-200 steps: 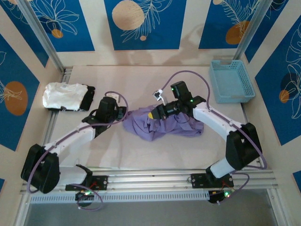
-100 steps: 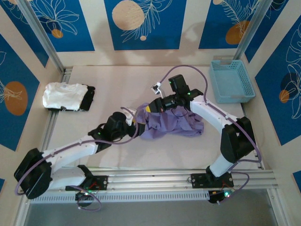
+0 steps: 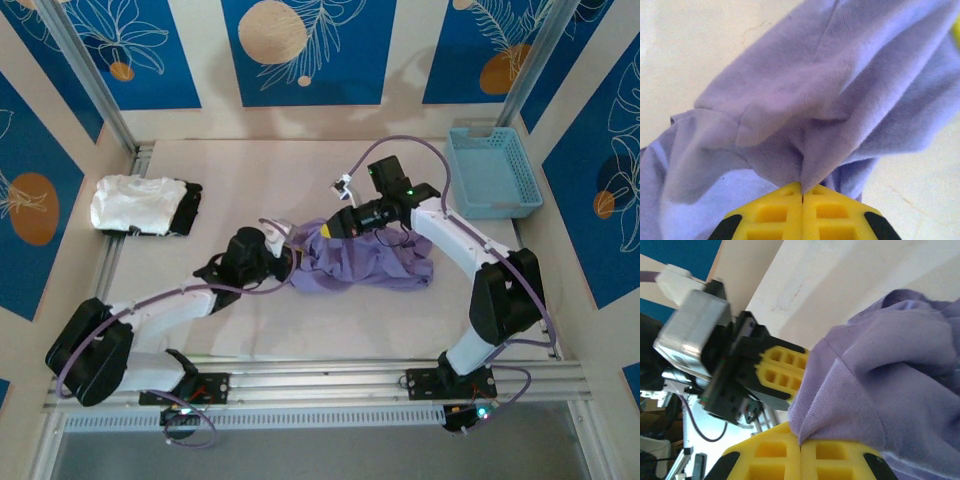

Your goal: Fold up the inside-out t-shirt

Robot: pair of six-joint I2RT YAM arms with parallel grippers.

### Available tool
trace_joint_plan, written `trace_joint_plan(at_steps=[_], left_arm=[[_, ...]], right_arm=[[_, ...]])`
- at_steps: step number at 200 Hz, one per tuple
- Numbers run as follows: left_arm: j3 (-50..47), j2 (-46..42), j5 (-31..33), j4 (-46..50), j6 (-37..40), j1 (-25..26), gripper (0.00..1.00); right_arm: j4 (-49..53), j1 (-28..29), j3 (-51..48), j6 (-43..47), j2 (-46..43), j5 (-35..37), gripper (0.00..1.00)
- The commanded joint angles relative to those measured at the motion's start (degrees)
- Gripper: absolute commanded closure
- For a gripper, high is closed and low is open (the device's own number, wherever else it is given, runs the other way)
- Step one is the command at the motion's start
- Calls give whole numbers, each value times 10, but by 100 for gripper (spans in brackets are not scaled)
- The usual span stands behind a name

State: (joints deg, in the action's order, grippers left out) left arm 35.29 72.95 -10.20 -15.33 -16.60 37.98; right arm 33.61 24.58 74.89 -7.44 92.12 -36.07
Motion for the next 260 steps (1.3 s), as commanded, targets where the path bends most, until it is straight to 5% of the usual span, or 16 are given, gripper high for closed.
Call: trace_joint_plan(at_steps=[1,24,67,136,260], left_arm=[[-12,-45,-103,-44,-37,-30,100],[-35,-73,-160,-76,-88,-57,100],[-46,-78,-170,-97,-126,-70,100],[-44,-74,-178,-106,-135,-75,100],[-51,-75,-179,-110,-134,-75,100]], right_arm=[[59,-3,46,32,-8,111,97],[47,8,70,-10,23,255,91],[31,59,55,-2,2,365,79],[-161,135,-170,9,-126,355,61],[-226,112,-134,-62,-22,303,59]])
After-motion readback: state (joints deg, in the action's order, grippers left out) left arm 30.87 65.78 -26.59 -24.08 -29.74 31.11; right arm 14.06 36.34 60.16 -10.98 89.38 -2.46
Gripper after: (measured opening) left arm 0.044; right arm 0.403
